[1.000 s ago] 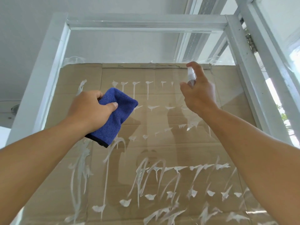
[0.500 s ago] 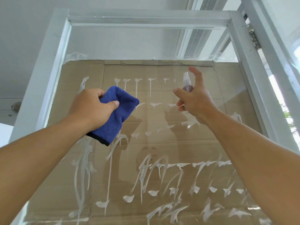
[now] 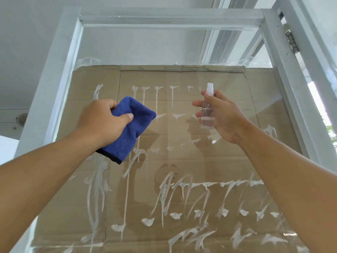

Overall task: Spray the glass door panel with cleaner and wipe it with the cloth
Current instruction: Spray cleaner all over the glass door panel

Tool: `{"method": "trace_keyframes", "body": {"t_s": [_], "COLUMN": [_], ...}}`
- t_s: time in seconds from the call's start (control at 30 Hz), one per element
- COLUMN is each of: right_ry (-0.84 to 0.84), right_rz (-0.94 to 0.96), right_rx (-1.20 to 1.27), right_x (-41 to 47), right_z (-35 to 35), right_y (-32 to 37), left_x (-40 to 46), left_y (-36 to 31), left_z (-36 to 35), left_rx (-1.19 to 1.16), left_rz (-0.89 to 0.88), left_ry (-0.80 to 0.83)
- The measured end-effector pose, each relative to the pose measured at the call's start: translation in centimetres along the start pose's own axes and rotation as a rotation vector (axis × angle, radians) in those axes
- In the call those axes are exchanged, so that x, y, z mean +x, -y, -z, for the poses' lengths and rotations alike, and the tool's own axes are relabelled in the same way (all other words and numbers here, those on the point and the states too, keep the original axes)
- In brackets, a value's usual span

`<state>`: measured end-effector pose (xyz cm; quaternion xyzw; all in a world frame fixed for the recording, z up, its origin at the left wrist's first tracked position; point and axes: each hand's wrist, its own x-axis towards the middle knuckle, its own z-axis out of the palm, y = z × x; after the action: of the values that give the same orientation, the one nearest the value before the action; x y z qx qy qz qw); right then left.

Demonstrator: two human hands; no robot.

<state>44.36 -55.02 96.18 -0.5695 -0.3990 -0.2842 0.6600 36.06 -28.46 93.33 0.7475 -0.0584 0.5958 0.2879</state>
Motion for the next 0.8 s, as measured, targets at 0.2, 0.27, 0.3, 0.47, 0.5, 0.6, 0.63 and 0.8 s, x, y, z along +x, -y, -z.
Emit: {"method": "trace_keyframes", "body": {"t_s": [0.2, 0.27, 0.3, 0.47, 0.5, 0.6, 0.63, 0.8], "right_ry": [-0.051, -0.057, -0.068, -0.290, -0.328, -0.375, -0.379, -0.455], "right_rz": [0.009, 0.074, 0.119, 0.351, 0.376, 0.414, 0.412, 0.410], "right_rx": [0.083, 0.022, -0.037, -0.575, -0.616, -0.714, -0.744, -0.784], "right_x": [-0.1, 0.0, 0.0, 0.6, 0.7, 0.9, 1.0, 1.4], "right_z": [-0.7, -0.8, -0.9, -0.8, -0.9, -1.1, -1.2, -1.7], "right_y": [-0.4, -0.6, -0.6, -0.6, -0.6, -0.3, -0.2, 0.0], "left_x": [-0.1, 0.0, 0.0, 0.0, 0.1, 0.1, 0.1, 0.1], "left_y": [0.2, 0.2, 0.3, 0.5, 0.6, 0.9, 1.0, 1.6], "left_z": [0.2, 0.3, 0.3, 0.8, 0.9, 1.4, 1.5, 2.4], "left_rx": [0.003, 0.004, 0.005, 0.022, 0.024, 0.027, 0.030, 0.050], "left_rz": [0.001, 0.002, 0.002, -0.007, -0.009, -0.011, -0.011, -0.005], "left_ry": [0.002, -0.002, -0.004, -0.011, -0.015, -0.028, -0.029, -0.049]}}
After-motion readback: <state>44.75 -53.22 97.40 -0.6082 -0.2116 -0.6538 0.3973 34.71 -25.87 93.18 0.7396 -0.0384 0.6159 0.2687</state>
